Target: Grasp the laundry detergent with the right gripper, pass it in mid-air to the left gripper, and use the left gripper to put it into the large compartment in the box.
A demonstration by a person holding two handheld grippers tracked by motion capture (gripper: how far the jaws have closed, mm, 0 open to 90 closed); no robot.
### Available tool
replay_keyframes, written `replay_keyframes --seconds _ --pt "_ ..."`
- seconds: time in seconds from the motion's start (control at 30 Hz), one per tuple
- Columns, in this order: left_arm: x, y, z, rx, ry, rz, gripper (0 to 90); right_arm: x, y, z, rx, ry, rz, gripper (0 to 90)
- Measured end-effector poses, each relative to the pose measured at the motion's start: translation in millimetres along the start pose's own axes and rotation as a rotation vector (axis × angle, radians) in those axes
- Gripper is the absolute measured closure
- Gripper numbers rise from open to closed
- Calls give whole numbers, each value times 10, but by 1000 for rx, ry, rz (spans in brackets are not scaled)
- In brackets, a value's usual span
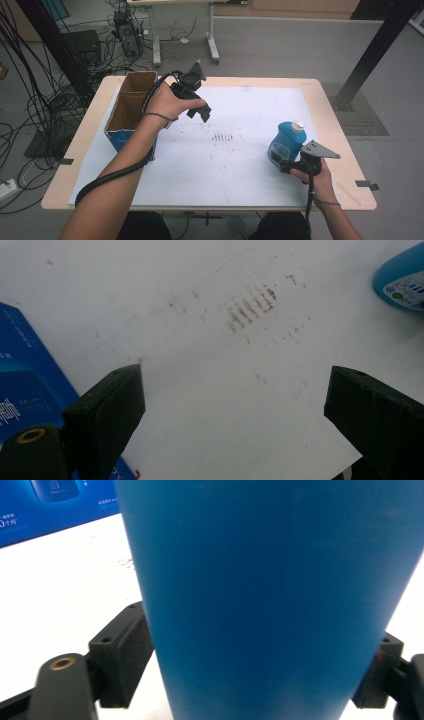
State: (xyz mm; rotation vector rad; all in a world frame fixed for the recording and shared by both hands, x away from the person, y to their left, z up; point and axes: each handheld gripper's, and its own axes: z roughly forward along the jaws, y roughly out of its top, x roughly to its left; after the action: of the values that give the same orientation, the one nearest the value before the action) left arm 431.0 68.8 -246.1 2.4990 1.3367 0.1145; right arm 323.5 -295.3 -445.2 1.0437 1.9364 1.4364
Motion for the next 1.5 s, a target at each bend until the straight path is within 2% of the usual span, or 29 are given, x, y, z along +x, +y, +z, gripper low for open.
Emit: replay_keyframes --seconds 0.33,0.5,0.93,1.5 --pt "-15 5 1 -3 -4 2 98 9 -4 4 3 -7 -1 274" --pt "-14 -6 -2 -3 0 0 98 18 0 3 3 -13 -7 336" --pt "2 -19 -11 -8 -2 -2 98 22 11 -5 3 -42 -15 382" --pt "-1 -36 4 -7 -3 -2 98 40 16 -8 8 -52 -19 413"
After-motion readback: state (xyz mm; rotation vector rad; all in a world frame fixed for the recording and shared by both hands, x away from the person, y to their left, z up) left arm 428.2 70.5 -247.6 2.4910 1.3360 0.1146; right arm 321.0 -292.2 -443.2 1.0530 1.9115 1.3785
